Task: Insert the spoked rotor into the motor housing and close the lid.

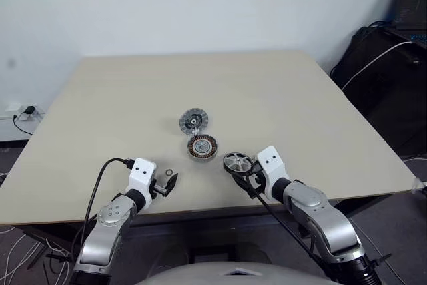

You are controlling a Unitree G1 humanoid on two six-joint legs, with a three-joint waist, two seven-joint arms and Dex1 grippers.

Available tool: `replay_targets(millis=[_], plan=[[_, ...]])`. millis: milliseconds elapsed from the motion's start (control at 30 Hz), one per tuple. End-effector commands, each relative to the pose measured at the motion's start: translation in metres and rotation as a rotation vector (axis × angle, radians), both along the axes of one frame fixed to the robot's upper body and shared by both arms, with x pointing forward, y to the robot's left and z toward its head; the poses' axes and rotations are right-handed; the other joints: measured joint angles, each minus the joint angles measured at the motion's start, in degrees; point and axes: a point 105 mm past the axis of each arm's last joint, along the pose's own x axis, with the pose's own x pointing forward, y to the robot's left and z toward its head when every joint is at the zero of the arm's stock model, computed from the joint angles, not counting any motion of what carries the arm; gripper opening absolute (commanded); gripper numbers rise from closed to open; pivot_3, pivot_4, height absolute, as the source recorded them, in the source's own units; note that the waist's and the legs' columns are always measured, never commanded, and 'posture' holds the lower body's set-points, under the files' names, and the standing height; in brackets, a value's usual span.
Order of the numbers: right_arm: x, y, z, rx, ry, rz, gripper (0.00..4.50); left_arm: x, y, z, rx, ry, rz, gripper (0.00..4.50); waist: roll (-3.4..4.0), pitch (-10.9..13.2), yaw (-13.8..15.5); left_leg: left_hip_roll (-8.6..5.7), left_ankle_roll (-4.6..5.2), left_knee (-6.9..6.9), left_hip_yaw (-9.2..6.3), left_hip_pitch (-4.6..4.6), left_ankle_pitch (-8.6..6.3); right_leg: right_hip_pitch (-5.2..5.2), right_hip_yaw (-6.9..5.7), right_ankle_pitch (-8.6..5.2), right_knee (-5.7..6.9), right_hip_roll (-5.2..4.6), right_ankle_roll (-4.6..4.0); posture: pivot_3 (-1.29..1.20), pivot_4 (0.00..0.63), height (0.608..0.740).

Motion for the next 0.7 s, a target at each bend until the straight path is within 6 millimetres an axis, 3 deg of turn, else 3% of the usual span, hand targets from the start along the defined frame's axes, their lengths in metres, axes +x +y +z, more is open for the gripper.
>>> replay_targets(millis=[33, 700], plan=[[0.0059, -0.0004, 0.0099, 0.006, -0.053, -0.006, 4.5, 0.0057, -0.0006, 0.0078, -0.014, -0.029, 0.002, 4.46, 0.0, 0.0, 0.0, 0.0, 0.0, 0.0, 0.0, 0.0, 0.0, 0.0, 0.0, 0.0, 0.0, 0.0, 0.0, 0.0, 0.0, 0.74], [0.0059, 0.0011, 0.0096, 0.013, -0.052, -0.012, 4.5, 0.0041, -0.0004, 0.0026, -0.038, 0.007, 0.021, 4.46, 0.0, 0.0, -0.01, 0.0, 0.0, 0.0, 0.0, 0.0, 0.0, 0.0, 0.0, 0.0, 0.0, 0.0, 0.0, 0.0, 0.0, 0.74]])
